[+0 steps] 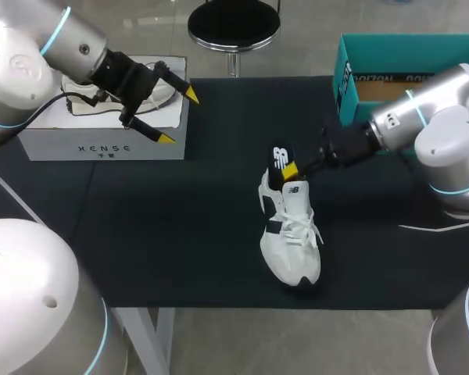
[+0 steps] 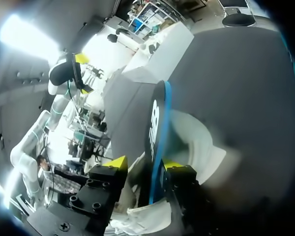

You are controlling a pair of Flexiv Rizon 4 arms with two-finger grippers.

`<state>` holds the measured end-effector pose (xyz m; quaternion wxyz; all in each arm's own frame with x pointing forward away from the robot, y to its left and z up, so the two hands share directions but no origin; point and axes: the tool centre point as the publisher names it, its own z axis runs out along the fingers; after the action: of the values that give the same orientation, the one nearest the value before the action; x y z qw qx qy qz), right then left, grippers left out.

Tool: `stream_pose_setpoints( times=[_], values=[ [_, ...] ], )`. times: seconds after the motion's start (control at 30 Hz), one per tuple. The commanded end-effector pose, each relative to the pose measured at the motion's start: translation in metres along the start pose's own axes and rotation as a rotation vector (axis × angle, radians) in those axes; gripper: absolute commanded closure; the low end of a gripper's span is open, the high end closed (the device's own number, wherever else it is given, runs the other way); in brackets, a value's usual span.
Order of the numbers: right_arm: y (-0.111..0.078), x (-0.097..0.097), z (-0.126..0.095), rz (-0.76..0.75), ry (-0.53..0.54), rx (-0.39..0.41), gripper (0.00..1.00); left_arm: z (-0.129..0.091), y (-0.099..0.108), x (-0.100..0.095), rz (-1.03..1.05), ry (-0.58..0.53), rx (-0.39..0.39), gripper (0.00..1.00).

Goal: Take the shoe out of the shoebox, open the shoe tongue, remove and reinsert the insole, then place the shoe into the shoebox

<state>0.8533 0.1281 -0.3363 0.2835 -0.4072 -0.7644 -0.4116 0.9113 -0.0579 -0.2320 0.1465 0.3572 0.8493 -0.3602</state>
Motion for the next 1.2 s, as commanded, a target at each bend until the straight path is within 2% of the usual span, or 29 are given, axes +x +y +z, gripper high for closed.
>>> stream_pose_setpoints(
  times=[0.03,0.13,0.2,0.23,0.27,0.5,0.97,1.13,1.2],
  values=[
    [0.007,-0.003,-0.002,-0.004,-0.003,0.01,0.59,0.0,0.0,-0.001,0.001,0.003,-0.003,0.0],
    [0.012,-0.005,-0.004,-0.011,-0.007,0.01,0.59,0.0,0.0,-0.001,0.001,0.003,-0.003,0.0],
    [0.016,-0.006,-0.005,-0.02,-0.007,0.013,0.65,0.0,0.0,-0.001,0.001,0.003,-0.003,0.0],
    [0.017,-0.006,-0.006,-0.023,-0.008,0.015,0.65,0.0,0.0,-0.001,0.001,0.003,-0.003,0.0],
    [0.018,-0.006,-0.006,-0.025,-0.008,0.016,1.0,0.0,0.0,-0.001,0.001,0.003,-0.003,0.0],
    [0.013,-0.006,-0.002,-0.018,-0.003,0.025,1.0,0.0,0.0,-0.001,0.001,0.003,-0.003,0.0],
    [-0.019,0.001,0.013,0.041,0.033,0.042,1.0,0.0,0.0,-0.001,0.001,0.003,-0.003,0.0],
    [-0.039,-0.003,0.02,0.082,0.042,0.046,1.0,0.0,0.0,-0.001,0.001,0.003,-0.003,0.0],
    [-0.044,0.002,0.018,0.095,0.042,0.04,1.0,0.0,0.0,-0.001,0.001,0.003,-0.003,0.0]
  ],
)
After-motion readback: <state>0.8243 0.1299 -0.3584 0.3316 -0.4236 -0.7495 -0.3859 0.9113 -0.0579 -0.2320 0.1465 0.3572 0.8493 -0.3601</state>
